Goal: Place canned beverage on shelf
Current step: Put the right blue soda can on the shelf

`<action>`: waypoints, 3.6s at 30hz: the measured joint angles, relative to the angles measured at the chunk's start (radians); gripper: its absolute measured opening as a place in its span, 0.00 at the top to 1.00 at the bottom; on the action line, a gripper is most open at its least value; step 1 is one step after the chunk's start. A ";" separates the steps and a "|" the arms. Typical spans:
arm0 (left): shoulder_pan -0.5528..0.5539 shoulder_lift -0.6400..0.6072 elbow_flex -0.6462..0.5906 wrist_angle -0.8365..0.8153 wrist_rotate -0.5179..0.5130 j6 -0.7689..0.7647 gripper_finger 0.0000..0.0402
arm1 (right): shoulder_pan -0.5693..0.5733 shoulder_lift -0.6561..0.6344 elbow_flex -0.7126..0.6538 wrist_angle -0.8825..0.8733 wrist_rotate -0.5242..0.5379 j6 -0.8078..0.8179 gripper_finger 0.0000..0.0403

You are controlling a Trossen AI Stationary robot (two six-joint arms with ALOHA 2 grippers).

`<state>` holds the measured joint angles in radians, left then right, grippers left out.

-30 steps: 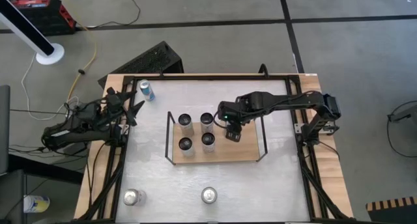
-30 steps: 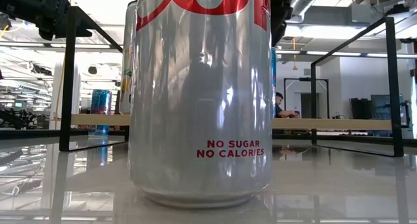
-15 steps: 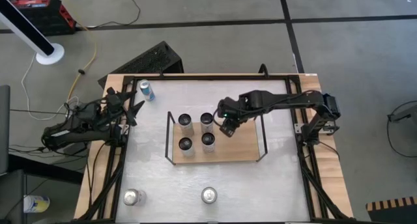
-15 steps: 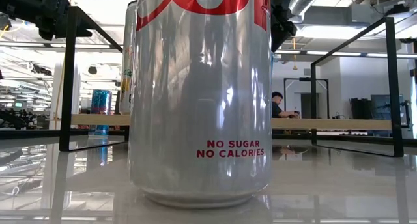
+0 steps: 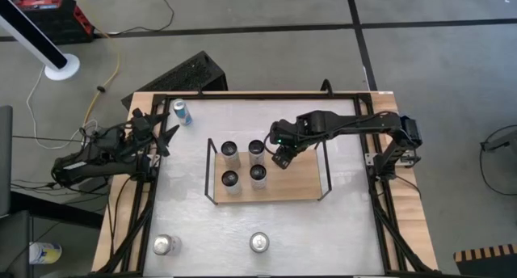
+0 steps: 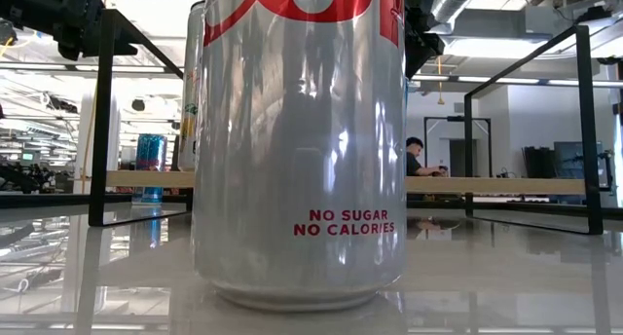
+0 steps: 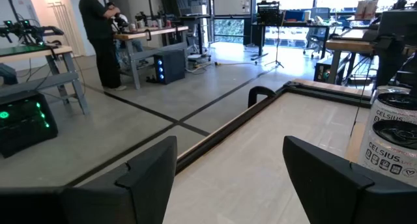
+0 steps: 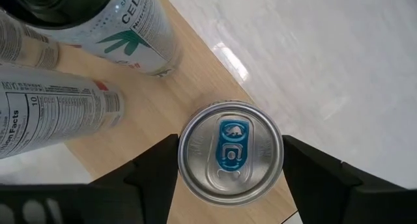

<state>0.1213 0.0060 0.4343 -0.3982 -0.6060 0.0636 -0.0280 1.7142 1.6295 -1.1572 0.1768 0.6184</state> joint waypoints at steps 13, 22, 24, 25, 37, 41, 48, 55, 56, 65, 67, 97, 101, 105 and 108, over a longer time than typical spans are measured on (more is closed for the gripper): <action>0.000 0.000 0.000 0.000 0.000 0.000 0.34 | 0.000 0.000 0.000 0.023 0.000 -0.070 0.25; 0.000 0.000 0.000 0.000 0.000 0.000 0.34 | -0.002 -0.001 0.000 0.059 0.002 -0.100 0.25; 0.000 0.000 0.000 0.000 0.000 0.000 0.34 | -0.002 -0.001 0.000 0.062 0.002 -0.106 0.25; 0.000 0.000 0.000 0.000 0.000 0.000 0.34 | -0.002 -0.001 0.000 0.061 0.002 -0.108 0.25; 0.000 0.000 0.000 0.000 0.000 0.000 0.34 | 0.002 -0.002 0.162 -0.009 0.021 -0.254 0.25; 0.000 0.000 0.000 0.000 0.000 0.000 0.34 | 0.028 -0.003 0.240 -0.081 0.015 -0.471 0.25; 0.000 0.000 0.000 0.000 0.000 0.000 0.34 | 0.052 0.018 0.247 -0.152 0.008 -0.762 0.25; 0.000 0.000 0.000 0.000 0.000 0.000 0.34 | 0.053 0.078 0.245 -0.127 0.008 -1.069 0.25; 0.000 0.000 0.000 0.000 0.000 0.000 0.34 | 0.053 0.092 0.245 -0.131 0.008 -1.085 0.25; 0.000 0.000 0.000 0.000 -0.001 0.000 0.34 | 0.052 0.158 0.244 -0.265 0.004 -1.083 0.25; 0.000 0.000 0.000 0.000 -0.001 0.000 0.34 | 0.047 0.157 0.245 -0.257 0.002 -1.083 0.25; 0.000 0.000 0.000 0.000 -0.001 0.000 0.34 | -0.040 0.148 0.245 -0.193 -0.058 -1.044 0.25; 0.000 0.000 0.000 0.000 0.000 0.000 0.34 | -0.043 0.155 0.245 -0.191 -0.077 -1.034 0.25; 0.000 0.000 0.000 0.000 0.000 0.000 0.34 | -0.048 0.157 0.245 -0.189 -0.081 -1.034 0.25; 0.000 0.000 0.000 0.000 0.000 0.000 0.34 | -0.053 0.157 0.245 -0.188 -0.084 -1.031 0.25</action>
<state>0.1214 0.0063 0.4343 -0.3984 -0.6064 0.0635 -0.0814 1.8709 1.8740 -1.3453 0.0933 -0.4127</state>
